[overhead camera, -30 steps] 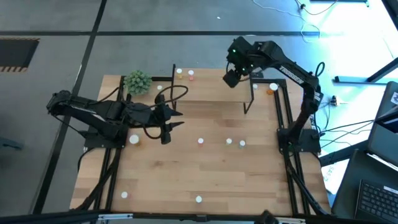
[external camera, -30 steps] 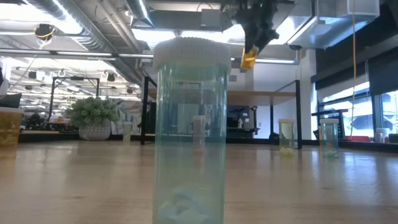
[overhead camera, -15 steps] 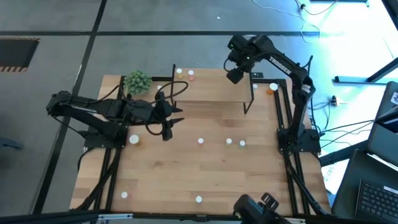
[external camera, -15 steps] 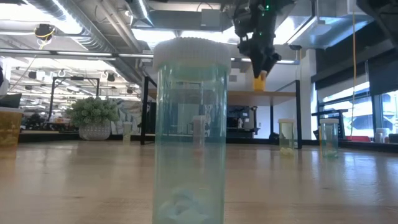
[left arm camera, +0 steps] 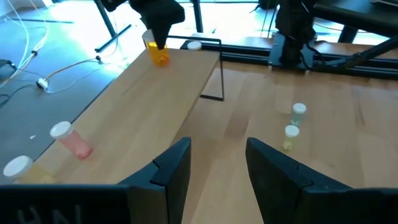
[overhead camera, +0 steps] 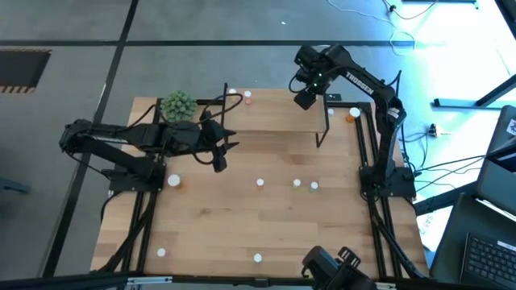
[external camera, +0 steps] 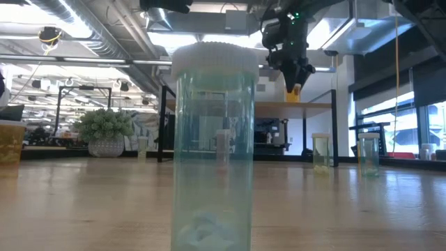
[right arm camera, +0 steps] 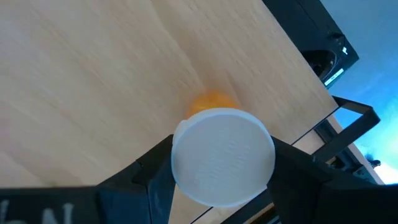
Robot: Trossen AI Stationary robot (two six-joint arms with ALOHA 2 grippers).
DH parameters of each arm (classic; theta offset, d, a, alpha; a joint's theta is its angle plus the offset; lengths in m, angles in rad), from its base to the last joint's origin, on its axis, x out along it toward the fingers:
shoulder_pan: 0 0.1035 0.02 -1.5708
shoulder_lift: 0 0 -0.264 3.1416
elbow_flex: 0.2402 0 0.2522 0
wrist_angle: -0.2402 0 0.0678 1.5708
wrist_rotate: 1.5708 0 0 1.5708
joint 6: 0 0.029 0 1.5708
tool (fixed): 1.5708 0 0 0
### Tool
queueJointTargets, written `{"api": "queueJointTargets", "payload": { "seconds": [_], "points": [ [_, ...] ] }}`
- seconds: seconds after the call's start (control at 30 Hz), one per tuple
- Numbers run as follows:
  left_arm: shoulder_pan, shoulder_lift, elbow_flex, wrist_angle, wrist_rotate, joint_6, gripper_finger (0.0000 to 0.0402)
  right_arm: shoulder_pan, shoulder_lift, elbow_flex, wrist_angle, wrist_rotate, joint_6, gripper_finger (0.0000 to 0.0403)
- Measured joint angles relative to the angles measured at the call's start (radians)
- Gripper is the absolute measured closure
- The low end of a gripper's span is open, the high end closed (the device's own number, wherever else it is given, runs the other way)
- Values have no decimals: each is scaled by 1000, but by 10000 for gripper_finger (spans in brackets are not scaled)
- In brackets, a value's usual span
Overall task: Pick and place medicine bottles onto shelf by color
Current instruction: Put the bottom orange pill bottle on the shelf
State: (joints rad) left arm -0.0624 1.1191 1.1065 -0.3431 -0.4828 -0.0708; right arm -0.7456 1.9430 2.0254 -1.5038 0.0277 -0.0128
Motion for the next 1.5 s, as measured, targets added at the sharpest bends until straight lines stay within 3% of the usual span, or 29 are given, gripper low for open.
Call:
{"api": "queueJointTargets", "payload": {
  "seconds": [1.5],
  "points": [
    [1,0,0,0,-20,2,253,-50,0,-1,32,5,8,185]
  ]
}}
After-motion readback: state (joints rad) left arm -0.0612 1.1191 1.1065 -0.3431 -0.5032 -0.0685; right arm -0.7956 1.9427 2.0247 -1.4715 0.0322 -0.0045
